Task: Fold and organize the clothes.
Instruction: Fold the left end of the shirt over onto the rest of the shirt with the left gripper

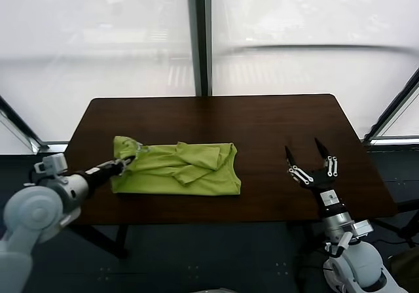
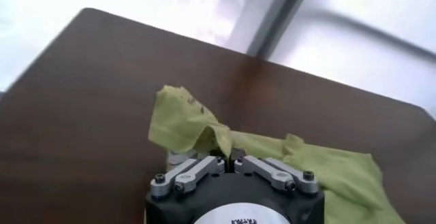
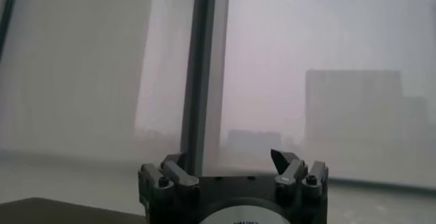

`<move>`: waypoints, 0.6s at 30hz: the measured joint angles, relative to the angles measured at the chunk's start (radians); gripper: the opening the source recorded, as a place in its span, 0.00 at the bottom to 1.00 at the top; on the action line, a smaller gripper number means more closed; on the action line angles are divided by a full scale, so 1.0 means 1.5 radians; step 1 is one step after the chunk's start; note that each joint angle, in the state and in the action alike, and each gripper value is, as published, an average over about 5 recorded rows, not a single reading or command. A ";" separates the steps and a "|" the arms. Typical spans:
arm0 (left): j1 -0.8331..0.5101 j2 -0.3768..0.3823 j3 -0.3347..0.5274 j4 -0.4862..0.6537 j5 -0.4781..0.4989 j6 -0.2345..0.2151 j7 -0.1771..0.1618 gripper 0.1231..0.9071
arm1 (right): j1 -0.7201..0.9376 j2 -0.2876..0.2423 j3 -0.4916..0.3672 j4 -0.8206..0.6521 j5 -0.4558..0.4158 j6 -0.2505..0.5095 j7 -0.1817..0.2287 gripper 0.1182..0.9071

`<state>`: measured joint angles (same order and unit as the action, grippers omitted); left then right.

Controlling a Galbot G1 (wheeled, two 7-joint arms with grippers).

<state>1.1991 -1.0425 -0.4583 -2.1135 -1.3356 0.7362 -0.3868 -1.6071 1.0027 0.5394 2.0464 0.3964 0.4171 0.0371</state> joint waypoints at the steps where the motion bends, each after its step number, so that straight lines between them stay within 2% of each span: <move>1: -0.007 -0.010 0.011 0.003 0.003 0.000 -0.001 0.07 | -0.004 0.004 0.003 0.001 -0.002 0.000 0.000 1.00; 9: -0.040 -0.070 0.072 0.022 0.025 0.000 -0.007 0.07 | -0.031 0.031 0.031 0.009 -0.011 0.002 -0.001 1.00; 18: -0.059 -0.123 0.106 0.045 0.043 0.000 -0.012 0.07 | -0.041 0.043 0.047 0.011 -0.012 0.004 -0.003 1.00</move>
<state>1.1101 -1.2272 -0.2997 -2.0457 -1.2714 0.7364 -0.4051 -1.6691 1.0667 0.6092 2.0626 0.3785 0.4226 0.0323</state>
